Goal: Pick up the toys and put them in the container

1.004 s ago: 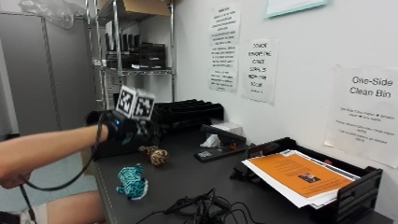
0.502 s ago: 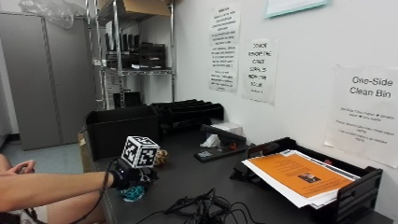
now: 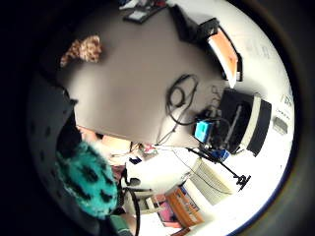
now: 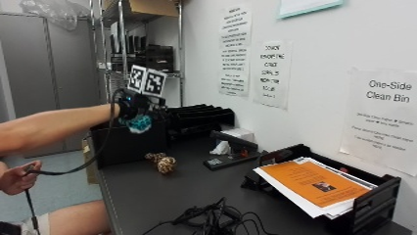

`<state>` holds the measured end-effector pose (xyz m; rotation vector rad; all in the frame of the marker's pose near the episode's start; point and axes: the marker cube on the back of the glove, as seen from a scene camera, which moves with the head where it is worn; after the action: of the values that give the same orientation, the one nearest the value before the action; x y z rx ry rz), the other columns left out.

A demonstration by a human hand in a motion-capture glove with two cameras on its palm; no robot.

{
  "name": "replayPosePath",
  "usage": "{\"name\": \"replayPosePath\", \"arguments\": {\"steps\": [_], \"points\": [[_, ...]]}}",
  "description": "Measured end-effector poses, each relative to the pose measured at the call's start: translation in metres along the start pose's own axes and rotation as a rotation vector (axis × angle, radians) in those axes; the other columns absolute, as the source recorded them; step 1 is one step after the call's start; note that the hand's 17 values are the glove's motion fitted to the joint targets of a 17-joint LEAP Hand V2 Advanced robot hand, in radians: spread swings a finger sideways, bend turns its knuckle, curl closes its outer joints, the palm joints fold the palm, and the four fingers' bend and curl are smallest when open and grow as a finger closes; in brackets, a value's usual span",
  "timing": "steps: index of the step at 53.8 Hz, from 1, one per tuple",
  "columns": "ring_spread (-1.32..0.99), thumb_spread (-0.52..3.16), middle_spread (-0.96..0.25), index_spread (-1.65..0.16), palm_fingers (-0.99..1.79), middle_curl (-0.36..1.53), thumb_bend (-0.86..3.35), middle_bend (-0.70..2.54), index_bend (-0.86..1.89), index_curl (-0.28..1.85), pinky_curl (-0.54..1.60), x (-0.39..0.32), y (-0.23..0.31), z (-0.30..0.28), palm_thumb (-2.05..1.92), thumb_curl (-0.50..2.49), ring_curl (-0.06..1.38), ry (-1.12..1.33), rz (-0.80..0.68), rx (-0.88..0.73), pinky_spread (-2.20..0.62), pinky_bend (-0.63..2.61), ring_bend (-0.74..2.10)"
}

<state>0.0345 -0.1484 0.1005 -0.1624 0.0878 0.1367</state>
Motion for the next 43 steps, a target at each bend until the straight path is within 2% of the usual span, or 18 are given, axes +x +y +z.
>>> {"name": "replayPosePath", "arguments": {"steps": [9, 17, 26, 43], "points": [[-0.41, 0.79, -0.24, -0.26, 0.97, 0.88, 0.08, 1.24, 0.99, 0.62, 0.48, -0.054, 0.002, -0.085, 0.63, 0.77, 0.76, 0.048, -0.019, 0.142, -0.36, 0.9, 1.25], [-0.41, 0.74, -0.23, -0.25, 0.95, 0.92, 0.06, 1.26, 1.02, 0.7, 0.5, -0.11, -0.013, -0.111, 0.62, 0.83, 0.78, 0.057, -0.072, 0.194, -0.36, 0.93, 1.28], [-0.41, 0.7, -0.23, -0.24, 0.92, 0.95, 0.04, 1.28, 1.02, 0.78, 0.52, -0.207, -0.04, -0.103, 0.62, 0.89, 0.79, 0.077, -0.194, 0.17, -0.36, 0.96, 1.31], [-0.4, 0.66, -0.22, -0.24, 0.89, 0.98, 0.02, 1.3, 0.99, 0.9, 0.54, -0.38, -0.077, -0.043, 0.62, 0.99, 0.79, 0.082, -0.438, 0.109, -0.36, 0.99, 1.35]]}}
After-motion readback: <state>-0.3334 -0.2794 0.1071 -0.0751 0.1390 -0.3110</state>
